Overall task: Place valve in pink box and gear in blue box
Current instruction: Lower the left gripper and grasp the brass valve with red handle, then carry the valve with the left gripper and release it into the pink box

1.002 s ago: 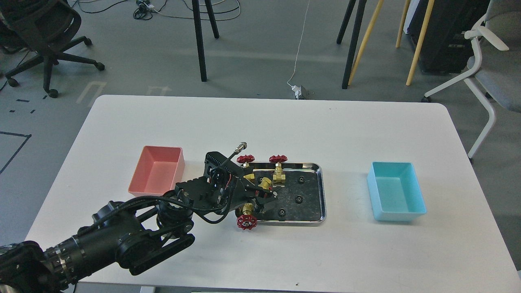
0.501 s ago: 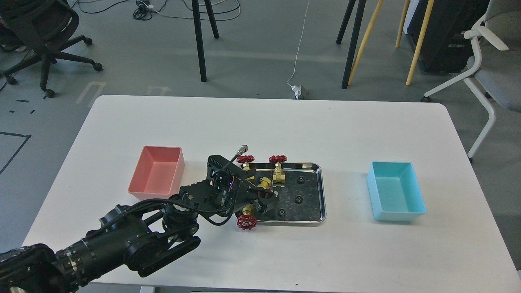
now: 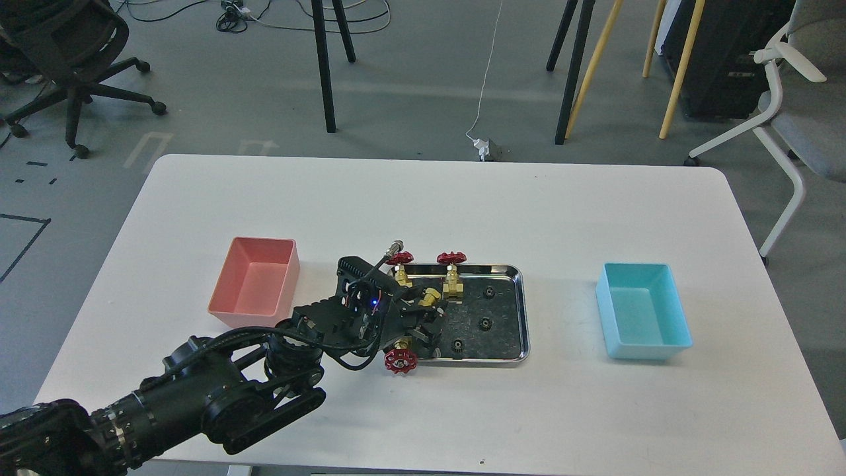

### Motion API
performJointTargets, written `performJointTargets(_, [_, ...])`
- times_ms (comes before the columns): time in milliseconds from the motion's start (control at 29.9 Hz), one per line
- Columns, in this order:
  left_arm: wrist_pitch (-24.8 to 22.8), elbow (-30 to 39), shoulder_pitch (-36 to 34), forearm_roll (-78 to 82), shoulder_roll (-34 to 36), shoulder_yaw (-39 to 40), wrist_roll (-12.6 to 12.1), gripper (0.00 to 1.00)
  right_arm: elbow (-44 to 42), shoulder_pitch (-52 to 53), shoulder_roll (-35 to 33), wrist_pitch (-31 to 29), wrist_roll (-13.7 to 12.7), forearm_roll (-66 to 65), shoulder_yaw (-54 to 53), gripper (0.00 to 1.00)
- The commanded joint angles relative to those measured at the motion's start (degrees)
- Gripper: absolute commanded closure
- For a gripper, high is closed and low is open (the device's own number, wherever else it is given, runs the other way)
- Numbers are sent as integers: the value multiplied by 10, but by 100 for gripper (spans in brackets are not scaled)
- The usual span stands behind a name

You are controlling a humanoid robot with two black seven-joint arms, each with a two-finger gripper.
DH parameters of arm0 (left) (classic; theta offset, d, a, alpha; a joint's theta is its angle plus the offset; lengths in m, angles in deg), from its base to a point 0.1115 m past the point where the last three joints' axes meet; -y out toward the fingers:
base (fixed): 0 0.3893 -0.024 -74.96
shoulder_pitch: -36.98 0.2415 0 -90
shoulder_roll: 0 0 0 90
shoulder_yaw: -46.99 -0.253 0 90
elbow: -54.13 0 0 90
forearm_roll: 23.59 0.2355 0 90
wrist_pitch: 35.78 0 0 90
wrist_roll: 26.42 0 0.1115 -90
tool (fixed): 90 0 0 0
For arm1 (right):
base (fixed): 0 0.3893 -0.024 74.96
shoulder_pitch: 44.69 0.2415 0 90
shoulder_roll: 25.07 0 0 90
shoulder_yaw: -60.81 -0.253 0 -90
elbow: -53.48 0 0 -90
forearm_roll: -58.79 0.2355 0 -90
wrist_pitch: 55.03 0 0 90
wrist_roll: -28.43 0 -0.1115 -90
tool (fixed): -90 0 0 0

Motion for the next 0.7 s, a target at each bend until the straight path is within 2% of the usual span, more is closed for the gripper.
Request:
performJointTargets(0, [-6,2,0,0,1,0,-3,65,0,0,0,0,1,0,1,1])
performJointTargets(167, [-16,5,-3,0,1,1,-3,73,-1,0,0,0,1,0,0,1])
performJointTargets(334, [-18,20,-7,-26,1,10,-4,73,-2,2,3,0,0,0,0,1])
performJointTargets(501, [-30,48,-42,-128,11,61,-14,73,-31,7,41,0,-1,-3,1,1])
performJointTargets(668, [-33,79,-82,-205,84,81,-14,73,-38,33,59,0,-5,-8,4,1])
